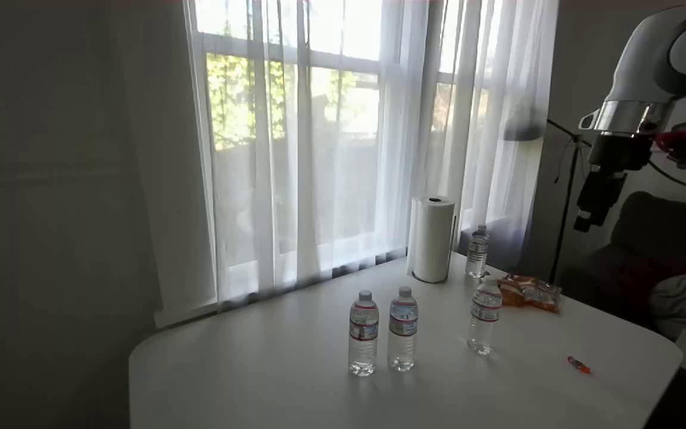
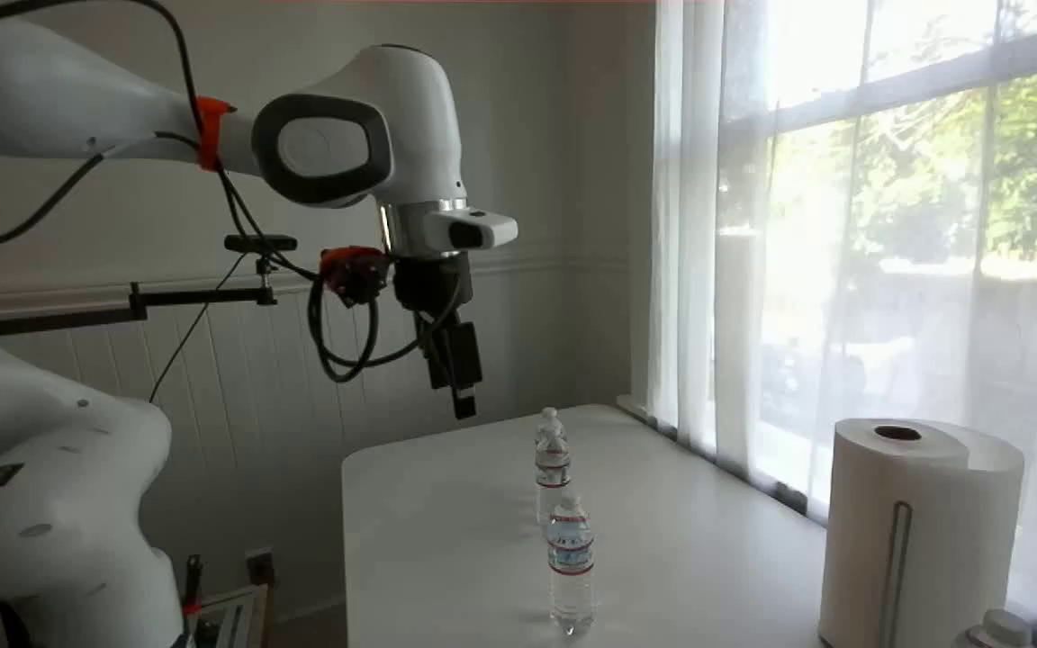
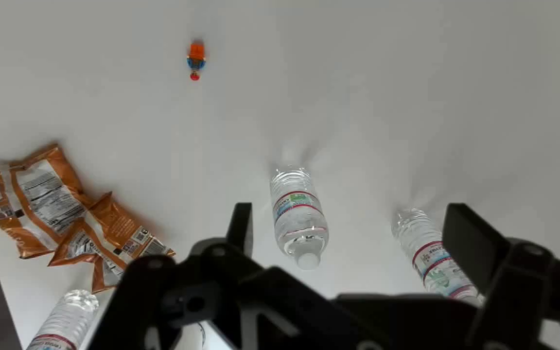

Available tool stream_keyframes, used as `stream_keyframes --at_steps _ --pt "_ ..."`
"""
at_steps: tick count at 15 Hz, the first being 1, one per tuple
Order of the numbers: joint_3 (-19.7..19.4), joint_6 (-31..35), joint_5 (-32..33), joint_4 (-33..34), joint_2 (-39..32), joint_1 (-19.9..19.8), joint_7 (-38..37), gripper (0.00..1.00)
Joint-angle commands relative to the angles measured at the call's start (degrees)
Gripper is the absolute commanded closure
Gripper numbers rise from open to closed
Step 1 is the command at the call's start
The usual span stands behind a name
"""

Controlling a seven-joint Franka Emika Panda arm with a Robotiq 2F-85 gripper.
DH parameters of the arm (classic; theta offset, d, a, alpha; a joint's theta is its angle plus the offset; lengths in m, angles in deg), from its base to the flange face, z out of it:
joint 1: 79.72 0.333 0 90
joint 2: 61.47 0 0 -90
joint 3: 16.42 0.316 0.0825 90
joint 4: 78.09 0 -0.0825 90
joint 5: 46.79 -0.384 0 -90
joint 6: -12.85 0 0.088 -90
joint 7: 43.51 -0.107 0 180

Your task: Put the orange toy man upright on the far right water bottle

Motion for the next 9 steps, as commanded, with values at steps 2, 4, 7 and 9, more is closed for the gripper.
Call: stream_keyframes --at_steps 2,4,7,9 --pt "0.2 -0.2 -0.2 0.2 0.0 -0.2 0.1 0.00" --pt "0.2 -0.2 -0.2 0.2 0.0 -0.2 0.1 0.00" --pt "0.2 -0.1 -0.2 0.2 0.0 -0.2 0.1 0.00" --pt "1.3 -1.9 1.1 2.2 -4.9 -1.8 -3.9 0.00"
